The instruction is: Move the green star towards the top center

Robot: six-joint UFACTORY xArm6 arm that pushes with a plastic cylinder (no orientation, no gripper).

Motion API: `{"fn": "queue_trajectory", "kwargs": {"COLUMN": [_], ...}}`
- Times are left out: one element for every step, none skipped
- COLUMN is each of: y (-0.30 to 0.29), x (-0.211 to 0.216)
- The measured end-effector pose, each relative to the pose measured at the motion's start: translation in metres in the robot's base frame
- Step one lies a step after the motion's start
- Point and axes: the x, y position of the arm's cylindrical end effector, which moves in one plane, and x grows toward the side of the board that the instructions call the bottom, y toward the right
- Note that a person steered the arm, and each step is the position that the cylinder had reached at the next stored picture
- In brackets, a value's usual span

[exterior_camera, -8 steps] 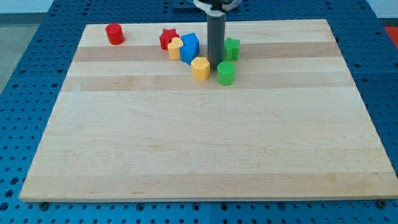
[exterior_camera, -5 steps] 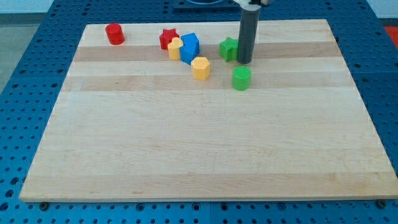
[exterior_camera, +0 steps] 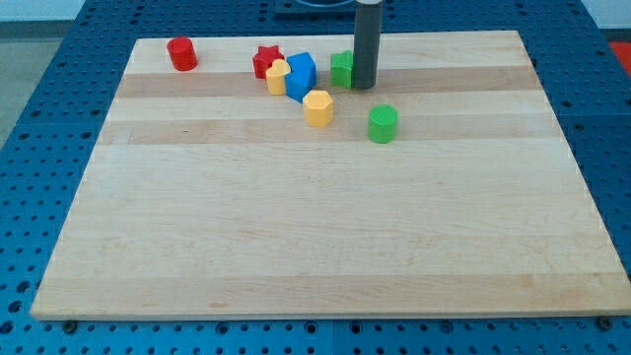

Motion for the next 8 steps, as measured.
{"fn": "queue_trajectory", "kwargs": {"y": [0.0, -0.011, -0.022, -0.027, -0.037, -0.044, -0.045, -0.045], "x": [0.0, -0.001, -0.006, -0.017, -0.031, -0.039, -0.039, -0.038]}}
